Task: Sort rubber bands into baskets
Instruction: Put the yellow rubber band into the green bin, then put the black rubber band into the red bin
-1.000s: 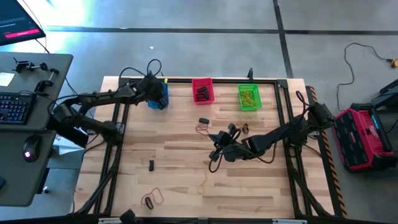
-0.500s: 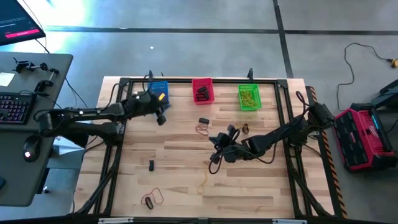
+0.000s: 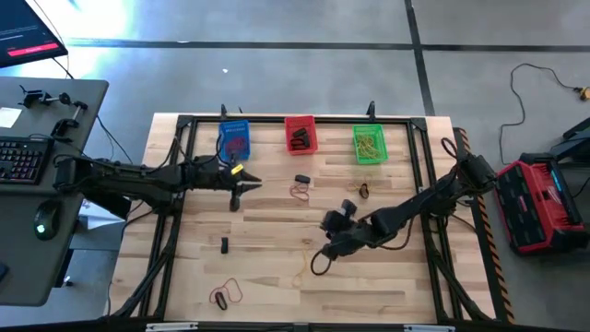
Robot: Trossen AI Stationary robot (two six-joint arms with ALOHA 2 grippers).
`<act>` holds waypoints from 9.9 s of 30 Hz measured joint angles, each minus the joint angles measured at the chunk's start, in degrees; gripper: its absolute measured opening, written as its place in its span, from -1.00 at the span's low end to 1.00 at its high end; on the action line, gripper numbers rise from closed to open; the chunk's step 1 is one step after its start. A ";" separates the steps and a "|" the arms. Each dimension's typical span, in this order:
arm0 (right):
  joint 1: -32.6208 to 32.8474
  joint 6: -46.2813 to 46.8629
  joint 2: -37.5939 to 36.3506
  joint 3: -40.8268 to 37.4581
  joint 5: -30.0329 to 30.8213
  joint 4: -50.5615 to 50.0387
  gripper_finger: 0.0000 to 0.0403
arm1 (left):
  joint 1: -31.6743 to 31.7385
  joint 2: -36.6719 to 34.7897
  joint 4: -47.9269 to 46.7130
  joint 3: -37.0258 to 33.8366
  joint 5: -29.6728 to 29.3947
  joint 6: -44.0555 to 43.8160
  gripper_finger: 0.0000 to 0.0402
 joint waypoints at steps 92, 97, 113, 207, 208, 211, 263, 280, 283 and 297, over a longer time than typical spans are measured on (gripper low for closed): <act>-8.07 15.60 0.28 0.58 -23.63 -38.87 -0.34 | -6.35 21.78 29.40 0.90 -11.77 -4.31 -0.91; -9.48 15.53 0.26 -4.26 -24.59 -34.04 -0.34 | -6.35 28.07 37.06 0.93 -12.16 -4.33 -0.91; -11.91 5.10 0.30 -4.66 -26.47 -27.60 -0.96 | -6.35 33.11 40.61 1.86 -12.26 -4.06 -0.91; -64.57 -7.35 1.22 0.11 -11.63 -20.63 -1.00 | -6.52 32.87 37.55 4.37 -15.15 -3.93 -0.91; -65.04 -7.30 1.22 -0.75 -12.15 -18.96 -1.00 | -6.39 32.87 37.61 4.37 -15.15 -3.93 -0.91; -66.44 -7.15 1.22 -2.85 -13.30 -16.84 -1.00 | -6.33 32.87 37.62 4.37 -15.15 -3.93 -0.91; -35.28 -25.62 -0.13 5.61 -13.23 2.47 -0.99 | -12.26 5.87 -10.45 4.38 -4.00 8.24 -1.00; -14.40 -20.46 -0.11 3.54 -6.10 8.82 -1.00 | -24.77 4.90 -16.23 4.37 5.88 1.39 -1.00; -12.70 -20.28 -0.11 3.54 -4.82 9.77 -1.00 | -28.59 4.92 -16.35 4.37 5.80 -0.32 -1.00; -11.09 -20.41 -0.11 3.57 -4.08 13.62 -1.00 | -48.99 4.92 -22.74 8.59 0.59 -13.54 -1.00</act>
